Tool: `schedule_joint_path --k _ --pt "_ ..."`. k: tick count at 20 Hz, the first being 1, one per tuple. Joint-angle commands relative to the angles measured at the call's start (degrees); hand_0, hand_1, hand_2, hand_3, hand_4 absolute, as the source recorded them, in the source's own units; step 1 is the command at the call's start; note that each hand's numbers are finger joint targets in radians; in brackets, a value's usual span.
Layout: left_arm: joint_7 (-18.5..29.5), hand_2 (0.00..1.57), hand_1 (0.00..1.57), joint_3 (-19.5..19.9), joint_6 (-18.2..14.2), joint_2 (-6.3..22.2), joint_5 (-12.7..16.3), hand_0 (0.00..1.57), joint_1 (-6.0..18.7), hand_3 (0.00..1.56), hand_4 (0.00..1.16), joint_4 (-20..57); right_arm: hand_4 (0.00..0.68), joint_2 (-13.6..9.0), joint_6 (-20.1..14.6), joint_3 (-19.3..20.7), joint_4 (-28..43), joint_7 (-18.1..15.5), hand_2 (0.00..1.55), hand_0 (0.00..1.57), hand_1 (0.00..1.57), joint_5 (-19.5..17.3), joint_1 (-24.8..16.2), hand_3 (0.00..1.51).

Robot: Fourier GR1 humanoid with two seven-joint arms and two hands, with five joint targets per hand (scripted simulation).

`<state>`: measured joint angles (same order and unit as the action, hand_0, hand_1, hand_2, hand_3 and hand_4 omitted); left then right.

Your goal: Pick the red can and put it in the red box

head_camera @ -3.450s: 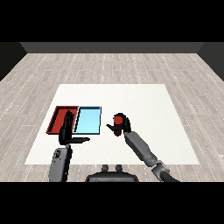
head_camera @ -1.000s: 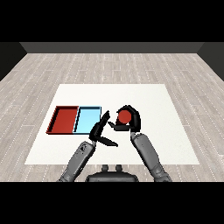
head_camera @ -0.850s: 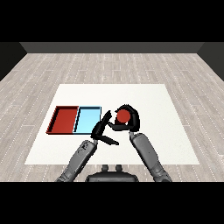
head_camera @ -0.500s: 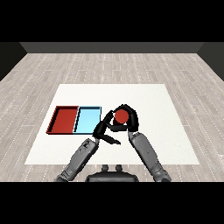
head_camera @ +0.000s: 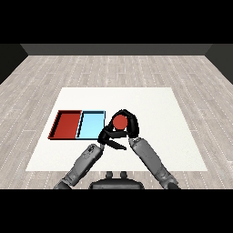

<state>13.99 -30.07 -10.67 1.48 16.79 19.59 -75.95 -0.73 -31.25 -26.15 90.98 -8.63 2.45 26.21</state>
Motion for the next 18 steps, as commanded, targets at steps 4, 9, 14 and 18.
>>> schedule_joint_path --k 4,9,14,18 --pt "0.34 0.00 0.00 -1.89 -1.51 -1.40 2.47 0.00 6.39 0.00 0.00 5.18 0.654 0.68 -3.66 -5.27 0.68 2.70 1.48 1.57 1.57 1.23 2.69 1.41" --pt "-0.07 0.98 0.68 -0.74 -14.88 -1.40 2.83 0.68 0.62 0.93 0.97 -4.22 0.643 0.67 -2.85 -2.51 -0.45 0.86 1.48 1.57 1.57 2.24 1.75 1.41" --pt "0.83 1.57 1.57 -0.64 -16.79 -1.41 5.59 1.57 6.46 1.51 1.12 5.56 0.625 0.69 -1.98 -4.26 -0.25 -1.44 1.48 1.57 1.57 3.79 0.33 1.41" --pt "-0.58 1.57 1.57 -3.24 -19.40 -1.42 5.79 1.57 7.65 1.50 1.12 5.02 0.632 0.68 -1.45 -2.13 -2.48 -3.20 1.47 1.57 1.57 4.86 1.53 1.40"
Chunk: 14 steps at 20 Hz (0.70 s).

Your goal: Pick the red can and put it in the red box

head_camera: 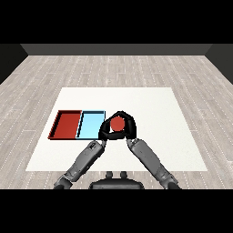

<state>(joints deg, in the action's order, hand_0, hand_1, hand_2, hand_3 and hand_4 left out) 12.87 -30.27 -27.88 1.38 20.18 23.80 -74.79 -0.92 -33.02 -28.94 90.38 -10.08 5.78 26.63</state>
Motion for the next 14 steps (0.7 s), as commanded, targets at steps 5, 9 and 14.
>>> schedule_joint_path --k 5,9,14 --pt "-1.45 1.57 1.57 1.38 0.63 -1.30 0.34 1.57 0.70 1.50 1.13 0.41 0.631 0.88 1.31 2.76 2.63 4.65 1.47 1.57 1.57 -1.53 1.45 1.40" --pt "-1.71 1.57 1.57 1.49 -0.31 -1.31 -0.73 1.57 1.88 1.49 1.13 0.36 0.538 0.88 -0.68 -2.29 0.03 -1.76 1.45 1.54 1.54 1.79 -1.01 1.38" --pt "0.49 1.57 1.57 -0.93 -2.29 -1.33 -1.25 1.57 -0.64 1.50 1.13 -0.86 0.000 0.22 3.42 -0.45 -0.47 7.31 0.00 0.00 0.00 -6.07 -0.17 0.00"
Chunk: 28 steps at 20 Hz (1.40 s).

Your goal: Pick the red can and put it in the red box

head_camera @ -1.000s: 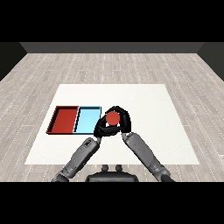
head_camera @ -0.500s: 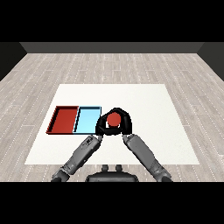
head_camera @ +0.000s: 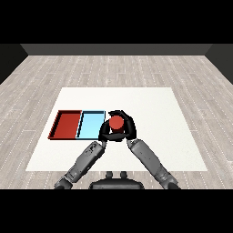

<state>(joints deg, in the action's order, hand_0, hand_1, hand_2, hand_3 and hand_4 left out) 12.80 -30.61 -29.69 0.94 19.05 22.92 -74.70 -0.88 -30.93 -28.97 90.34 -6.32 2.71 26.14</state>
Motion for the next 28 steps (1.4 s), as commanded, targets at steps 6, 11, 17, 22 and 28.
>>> schedule_joint_path --k 6,11,17,22,28 --pt "-0.47 1.57 1.57 0.81 0.87 -0.90 -1.47 1.57 0.23 1.50 1.13 -0.02 0.000 0.85 1.21 -0.15 2.04 1.50 0.00 0.00 0.00 -5.40 -3.83 0.00" --pt "-2.11 1.57 1.57 -1.78 -2.08 -0.92 -1.61 1.57 0.31 1.50 1.13 -3.42 0.000 0.87 1.45 3.63 -0.76 0.71 0.00 0.00 0.00 -1.57 -0.20 0.00" --pt "1.53 1.57 1.57 1.63 2.90 -0.85 -5.22 1.57 -5.01 1.49 1.14 -4.64 0.000 0.88 0.57 3.30 3.89 7.44 0.00 0.00 0.00 -7.07 -1.00 0.00" --pt "-2.76 1.57 1.57 2.54 0.94 0.12 -4.73 1.57 0.17 1.48 1.14 -3.55 0.000 -0.45 5.06 9.44 11.43 5.53 0.00 0.00 0.00 -1.88 -5.40 0.00" --pt "0.15 1.57 1.57 5.13 3.41 0.15 -7.03 1.57 -2.94 1.47 1.14 -1.65 0.000 -3.57 9.52 14.96 16.03 1.40 0.00 0.00 0.00 0.26 -10.98 0.00"
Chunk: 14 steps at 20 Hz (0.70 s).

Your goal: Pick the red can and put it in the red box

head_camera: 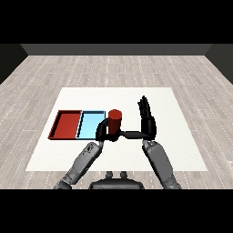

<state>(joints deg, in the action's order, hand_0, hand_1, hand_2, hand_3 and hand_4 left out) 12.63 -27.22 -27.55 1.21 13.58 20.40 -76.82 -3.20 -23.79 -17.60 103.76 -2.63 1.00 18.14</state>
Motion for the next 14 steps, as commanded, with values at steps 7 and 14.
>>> schedule_joint_path --k 7,14 --pt "-2.17 1.57 1.57 8.89 1.99 6.87 -2.41 1.57 2.35 1.46 1.14 -0.12 0.000 -7.73 7.77 10.95 8.03 -5.70 0.00 0.00 0.00 7.33 -15.24 0.00" --pt "-11.06 1.57 1.57 16.78 2.67 18.60 -3.34 1.57 2.90 1.49 1.13 0.87 0.000 -7.19 7.71 12.82 6.16 -9.42 0.00 0.00 0.00 6.90 -20.40 0.00"
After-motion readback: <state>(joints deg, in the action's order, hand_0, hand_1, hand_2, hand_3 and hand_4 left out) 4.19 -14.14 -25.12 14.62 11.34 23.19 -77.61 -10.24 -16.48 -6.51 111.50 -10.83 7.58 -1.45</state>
